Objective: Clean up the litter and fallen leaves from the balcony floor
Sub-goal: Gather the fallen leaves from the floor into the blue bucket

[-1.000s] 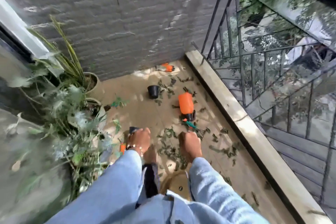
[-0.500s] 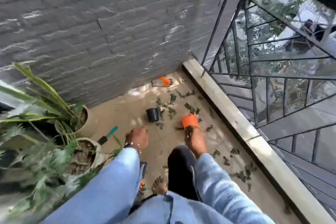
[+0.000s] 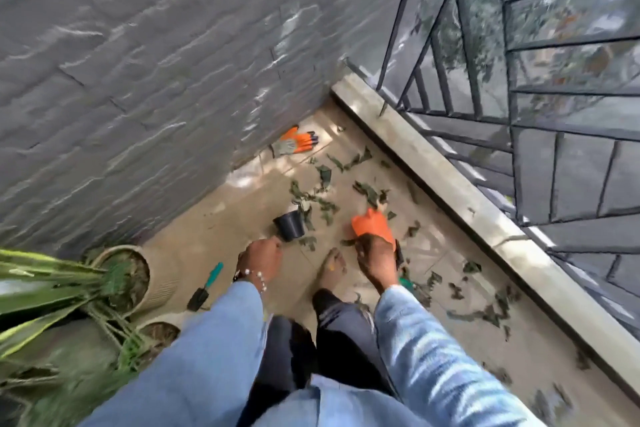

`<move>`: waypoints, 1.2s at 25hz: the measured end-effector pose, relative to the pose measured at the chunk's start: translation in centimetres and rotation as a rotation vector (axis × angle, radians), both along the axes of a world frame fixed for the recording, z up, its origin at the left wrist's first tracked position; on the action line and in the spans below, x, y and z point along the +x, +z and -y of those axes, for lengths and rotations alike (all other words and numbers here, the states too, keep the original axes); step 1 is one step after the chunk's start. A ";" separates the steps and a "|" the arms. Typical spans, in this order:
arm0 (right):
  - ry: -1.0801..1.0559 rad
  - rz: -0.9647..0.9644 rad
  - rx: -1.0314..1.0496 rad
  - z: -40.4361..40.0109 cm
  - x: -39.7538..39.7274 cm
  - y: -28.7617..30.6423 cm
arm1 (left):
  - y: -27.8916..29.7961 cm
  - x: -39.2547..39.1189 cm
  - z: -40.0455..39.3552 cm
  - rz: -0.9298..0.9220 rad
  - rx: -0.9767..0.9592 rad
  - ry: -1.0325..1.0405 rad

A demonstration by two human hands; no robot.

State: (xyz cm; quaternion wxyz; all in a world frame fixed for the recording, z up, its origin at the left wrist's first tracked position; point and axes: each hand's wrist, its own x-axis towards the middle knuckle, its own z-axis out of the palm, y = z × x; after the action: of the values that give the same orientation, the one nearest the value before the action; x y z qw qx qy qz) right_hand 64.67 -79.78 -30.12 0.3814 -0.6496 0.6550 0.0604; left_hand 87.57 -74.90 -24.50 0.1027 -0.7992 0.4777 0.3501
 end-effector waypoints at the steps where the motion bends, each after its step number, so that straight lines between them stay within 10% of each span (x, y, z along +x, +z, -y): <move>1: 0.035 -0.016 0.021 1.6 0.4 -0.3 | -0.3 0.4 1.9 -0.014 0.009 -0.008; 12: -0.546 0.196 0.344 8.5 5.1 -10.6 | -9.5 3.4 16.9 -0.079 0.113 -0.301; 19: -1.012 -0.044 0.469 3.6 13.1 -37.6 | -33.6 8.3 22.3 -0.078 0.298 -0.711; 30: -0.878 -0.178 0.225 0.6 21.7 -56.1 | -54.7 14.6 23.2 -0.114 0.285 -0.502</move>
State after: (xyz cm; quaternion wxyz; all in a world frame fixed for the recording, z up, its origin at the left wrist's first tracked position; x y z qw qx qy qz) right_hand 86.33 -80.35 -86.25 0.3811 -0.2574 0.8878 0.0194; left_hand 102.17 -98.14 -79.24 0.2705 -0.6124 0.6115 0.4217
